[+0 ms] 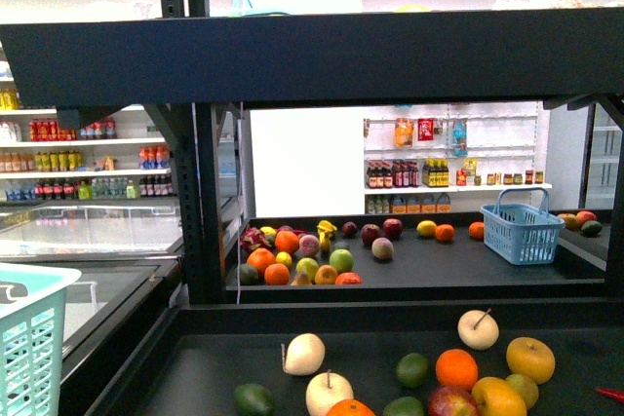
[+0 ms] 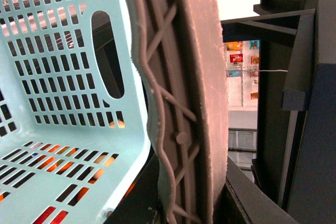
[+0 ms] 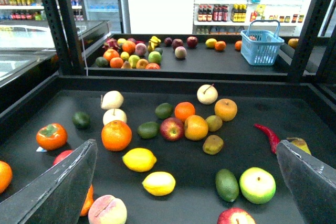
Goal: Pick lemon from shelf
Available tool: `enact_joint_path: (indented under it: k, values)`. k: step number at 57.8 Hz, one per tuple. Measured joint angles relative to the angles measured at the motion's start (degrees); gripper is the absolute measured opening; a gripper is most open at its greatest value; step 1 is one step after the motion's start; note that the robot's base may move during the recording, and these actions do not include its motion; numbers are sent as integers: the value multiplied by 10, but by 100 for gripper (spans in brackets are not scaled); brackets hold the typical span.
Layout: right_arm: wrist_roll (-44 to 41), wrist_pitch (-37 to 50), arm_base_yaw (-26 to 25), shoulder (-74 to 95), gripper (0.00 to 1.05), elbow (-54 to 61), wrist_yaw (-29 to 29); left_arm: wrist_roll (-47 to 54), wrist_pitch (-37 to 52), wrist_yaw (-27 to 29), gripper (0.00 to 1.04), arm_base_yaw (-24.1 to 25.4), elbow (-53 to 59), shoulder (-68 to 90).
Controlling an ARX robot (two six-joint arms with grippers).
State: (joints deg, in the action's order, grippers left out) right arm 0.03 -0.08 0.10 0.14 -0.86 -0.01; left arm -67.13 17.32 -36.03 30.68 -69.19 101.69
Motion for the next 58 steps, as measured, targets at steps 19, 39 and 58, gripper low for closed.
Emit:
enact_joint_path:
  k: [19, 39, 58]
  values:
    - [0, 0, 0, 0, 102, 0, 0, 101, -62, -20, 16, -19, 17, -50]
    - [0, 0, 0, 0, 102, 0, 0, 196, -116, -47, 10, -127, 35, -147]
    - [0, 0, 0, 0, 102, 0, 0, 203, -110, -17, 9, -263, 35, -152]
